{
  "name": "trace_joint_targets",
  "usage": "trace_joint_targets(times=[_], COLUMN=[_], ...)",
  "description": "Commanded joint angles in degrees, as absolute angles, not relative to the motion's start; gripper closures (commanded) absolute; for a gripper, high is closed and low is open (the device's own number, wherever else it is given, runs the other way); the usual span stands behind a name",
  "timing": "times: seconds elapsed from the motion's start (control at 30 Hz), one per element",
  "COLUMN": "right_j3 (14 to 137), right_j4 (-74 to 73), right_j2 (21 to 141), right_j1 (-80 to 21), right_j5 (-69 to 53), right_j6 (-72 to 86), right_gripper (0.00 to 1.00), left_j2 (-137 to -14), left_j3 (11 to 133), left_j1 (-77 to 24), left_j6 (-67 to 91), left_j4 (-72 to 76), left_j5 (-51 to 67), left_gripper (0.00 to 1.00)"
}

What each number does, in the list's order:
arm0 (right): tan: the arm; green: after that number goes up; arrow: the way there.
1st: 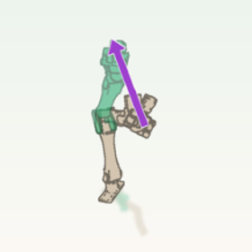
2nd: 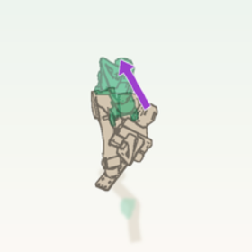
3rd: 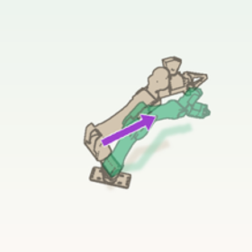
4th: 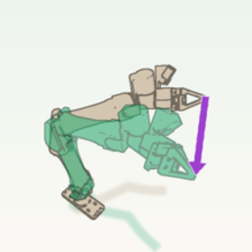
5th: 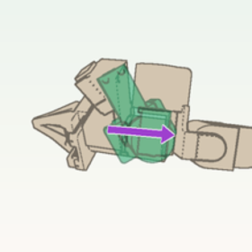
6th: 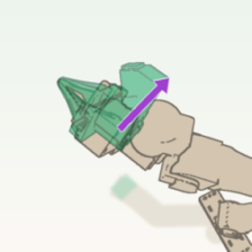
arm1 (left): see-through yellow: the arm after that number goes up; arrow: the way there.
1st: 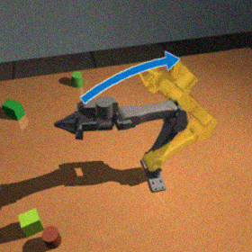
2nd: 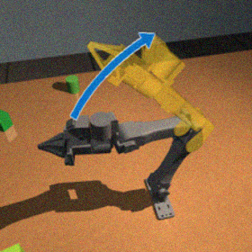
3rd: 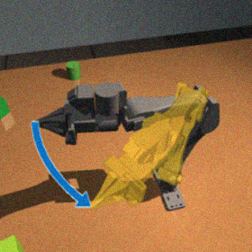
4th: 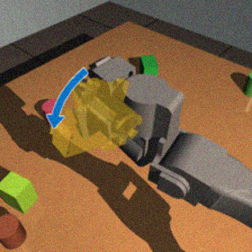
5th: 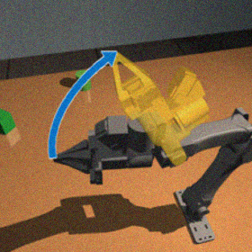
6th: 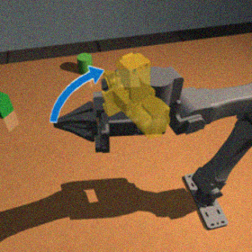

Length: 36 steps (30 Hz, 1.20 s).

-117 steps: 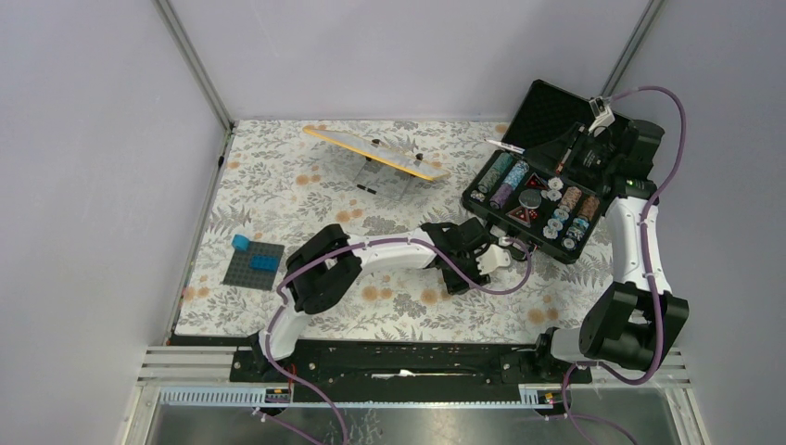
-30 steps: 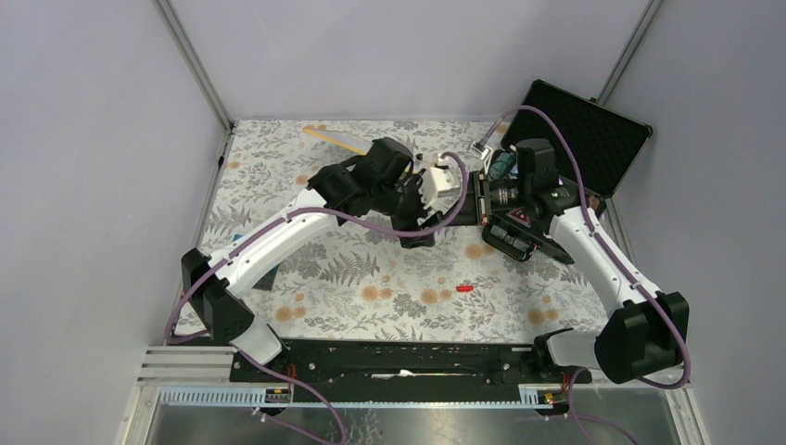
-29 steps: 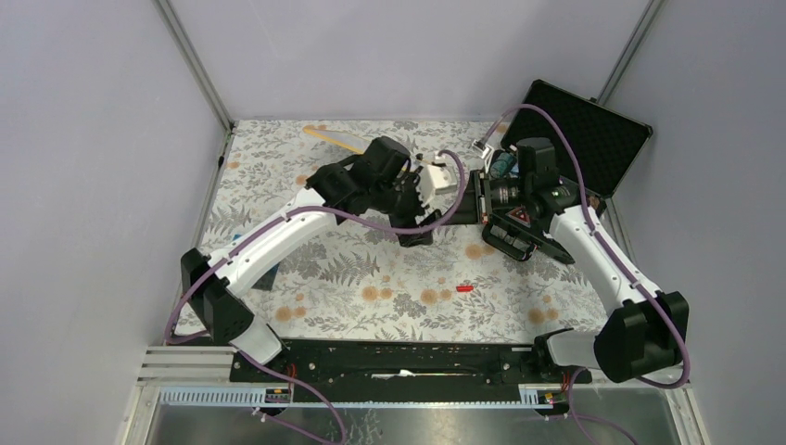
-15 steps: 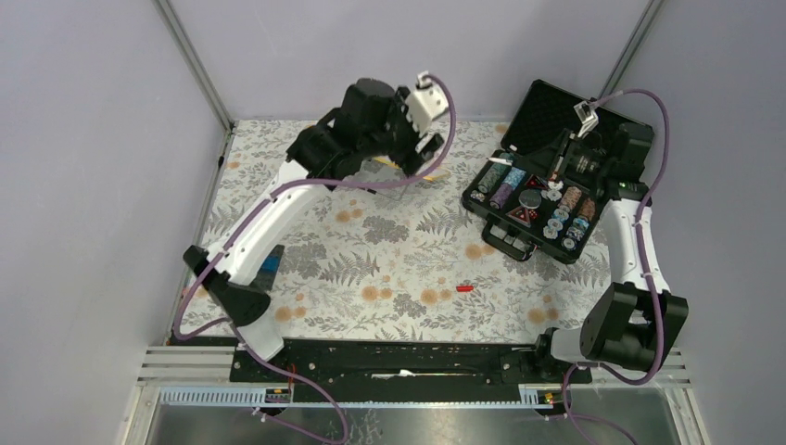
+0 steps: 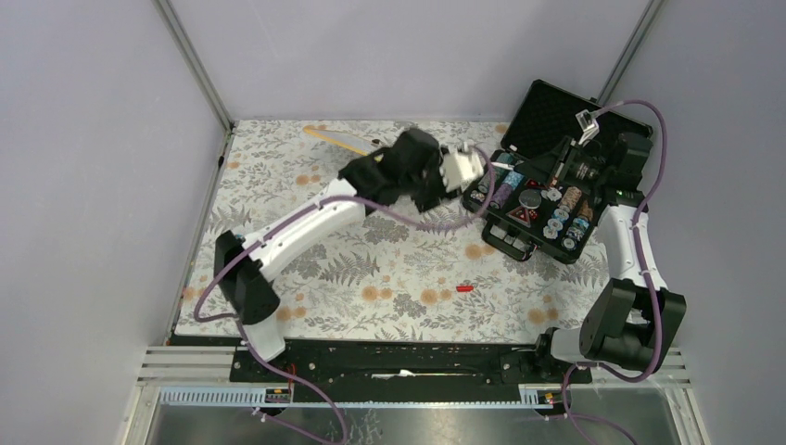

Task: Write a sentence on the whiteboard
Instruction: Move the whiteboard to the center of the board.

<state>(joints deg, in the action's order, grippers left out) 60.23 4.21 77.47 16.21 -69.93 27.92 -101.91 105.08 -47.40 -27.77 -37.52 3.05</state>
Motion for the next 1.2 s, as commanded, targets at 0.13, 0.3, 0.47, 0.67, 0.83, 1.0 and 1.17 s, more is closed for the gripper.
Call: trace_joint_targets(times=[0.13, 0.3, 0.47, 0.67, 0.83, 1.0, 1.17], right_j3=[61.41, 61.27, 60.31, 60.33, 59.97, 60.03, 59.9], right_j4=[7.12, 7.12, 7.04, 7.03, 7.03, 6.99, 6.94], right_j2=[78.17, 78.53, 77.65, 79.06, 79.49, 79.83, 79.96], right_j1=[18.28, 18.28, 18.28, 18.28, 18.28, 18.28, 18.28], right_j5=[-70.81, -70.23, -70.36, -70.92, -71.1, -71.26, -71.12], right_j6=[28.7, 28.72, 28.16, 28.34, 27.98, 27.97, 27.9], right_gripper=[1.0, 1.0, 1.0, 1.0, 1.0, 1.0, 1.0], left_j2=[-86.46, -82.92, -89.11, -98.94, -107.27, -114.07, -117.89], left_j3=[82.55, 64.75, 63.1, 61.45, 65.66, 68.74, 71.0], left_j1=[-51.95, -51.38, -42.56, -36.63, -33.76, -31.61, -29.37], left_j6=[-42.98, -59.33, -70.98, -84.59, -87.67, -90.26, -90.84], left_j4=[-38.7, -31.29, -18.5, 0.9, 5.36, 9.12, 8.88], left_j5=[1.65, -5.24, -5.97, -6.09, -4.64, -4.14, -2.98], left_gripper=[0.57, 0.69, 0.76, 0.81, 0.83, 0.85, 0.86])
